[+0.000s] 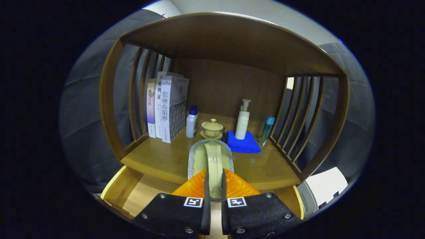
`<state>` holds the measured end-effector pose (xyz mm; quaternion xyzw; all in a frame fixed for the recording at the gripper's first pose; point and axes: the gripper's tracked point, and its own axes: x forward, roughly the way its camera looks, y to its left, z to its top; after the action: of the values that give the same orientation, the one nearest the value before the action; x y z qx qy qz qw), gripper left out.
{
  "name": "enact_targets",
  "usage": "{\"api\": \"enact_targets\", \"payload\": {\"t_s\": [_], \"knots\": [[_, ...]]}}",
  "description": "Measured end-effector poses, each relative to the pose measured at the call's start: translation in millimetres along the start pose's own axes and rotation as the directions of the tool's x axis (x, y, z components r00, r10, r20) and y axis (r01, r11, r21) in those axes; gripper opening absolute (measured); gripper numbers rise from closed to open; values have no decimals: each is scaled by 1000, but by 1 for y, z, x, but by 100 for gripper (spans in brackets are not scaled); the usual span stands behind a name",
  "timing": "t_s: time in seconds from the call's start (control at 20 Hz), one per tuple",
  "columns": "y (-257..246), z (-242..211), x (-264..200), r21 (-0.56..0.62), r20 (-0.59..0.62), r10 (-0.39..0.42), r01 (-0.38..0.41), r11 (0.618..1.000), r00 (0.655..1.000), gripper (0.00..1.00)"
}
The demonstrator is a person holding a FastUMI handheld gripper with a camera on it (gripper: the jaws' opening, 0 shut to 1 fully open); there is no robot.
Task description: Pull open the drawer, take out the items inside it, and place them on the countertop above the cabinet.
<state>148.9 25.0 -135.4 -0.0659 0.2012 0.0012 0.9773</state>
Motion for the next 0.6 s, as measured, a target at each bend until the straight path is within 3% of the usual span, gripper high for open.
{"api": "enact_targets", "payload": {"t_s": [0.25, 0.6], "knots": [[-5, 6, 44, 77, 6, 12, -13, 997, 1000, 11], [-9, -6, 86, 57, -50, 20, -17, 998, 999, 15]]}}
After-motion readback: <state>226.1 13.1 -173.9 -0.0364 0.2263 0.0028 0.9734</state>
